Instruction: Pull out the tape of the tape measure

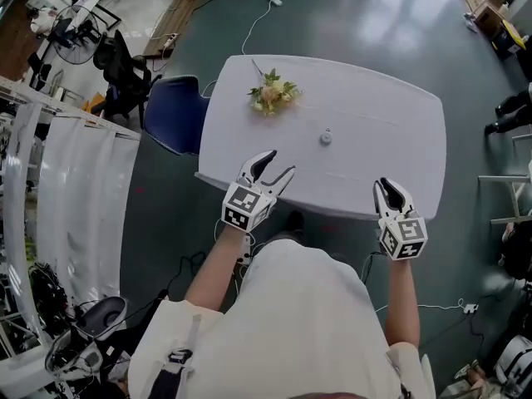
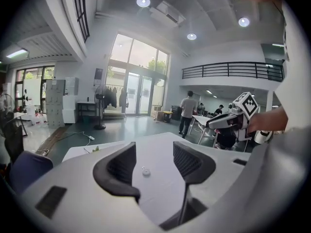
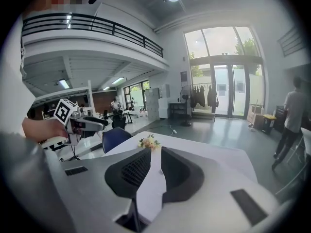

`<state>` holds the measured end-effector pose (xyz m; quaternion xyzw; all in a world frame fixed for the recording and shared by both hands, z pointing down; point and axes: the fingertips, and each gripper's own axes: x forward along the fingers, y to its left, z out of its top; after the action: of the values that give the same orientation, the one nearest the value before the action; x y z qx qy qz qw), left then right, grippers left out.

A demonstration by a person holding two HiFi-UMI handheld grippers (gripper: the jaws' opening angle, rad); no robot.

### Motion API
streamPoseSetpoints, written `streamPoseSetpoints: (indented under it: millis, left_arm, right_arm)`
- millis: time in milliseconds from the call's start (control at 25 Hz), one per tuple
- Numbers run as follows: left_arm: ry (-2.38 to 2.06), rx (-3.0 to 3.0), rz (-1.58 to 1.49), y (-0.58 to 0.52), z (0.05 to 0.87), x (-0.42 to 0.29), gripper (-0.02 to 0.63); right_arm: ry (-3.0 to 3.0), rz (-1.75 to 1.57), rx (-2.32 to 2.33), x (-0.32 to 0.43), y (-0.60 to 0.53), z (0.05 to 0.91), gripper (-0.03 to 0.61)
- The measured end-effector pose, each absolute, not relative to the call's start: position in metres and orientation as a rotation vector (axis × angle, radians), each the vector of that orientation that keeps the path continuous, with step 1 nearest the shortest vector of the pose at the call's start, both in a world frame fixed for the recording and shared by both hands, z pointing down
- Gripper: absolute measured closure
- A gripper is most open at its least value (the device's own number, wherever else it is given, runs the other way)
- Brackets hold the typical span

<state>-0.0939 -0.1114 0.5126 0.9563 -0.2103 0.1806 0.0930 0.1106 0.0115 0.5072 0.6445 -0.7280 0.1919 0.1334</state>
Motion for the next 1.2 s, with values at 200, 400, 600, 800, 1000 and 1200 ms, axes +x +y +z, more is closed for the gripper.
streamPoseSetpoints:
  millis: [200, 400, 600, 800, 1000, 1200]
  left_arm:
    - [-0.576, 2.840, 0.552, -0.133, 0.519, -0.089, 0.370]
    - [-0.572, 2.818, 0.546, -0.145, 0.522, -0.084, 0.370]
    - [-0.586, 2.782, 0.568, -0.155, 0.534, -0.084, 0.370]
    - [-0.634, 2.755, 0.588, -0.147, 0.547, -0.067, 0.370]
    - [-0.745, 2.690, 0.559, -0.144, 0.549, -0.056, 0.370]
    - [-0.821, 2.636, 0.549, -0.141, 0.552, -0.044, 0.370]
  right_arm:
    - [-2.075, 0.579, 1.882, 0.113, -0.006, 0.511, 0.511]
    - [-2.057, 0.604, 1.866, 0.117, -0.018, 0.516, 0.511]
    - [-2.063, 0.616, 1.828, 0.115, -0.035, 0.523, 0.512]
    - [-2.095, 0.639, 1.775, 0.137, -0.038, 0.538, 0.512]
    - [-2.153, 0.635, 1.688, 0.149, -0.051, 0.540, 0.511]
    - [-2.202, 0.653, 1.598, 0.160, -0.065, 0.544, 0.512]
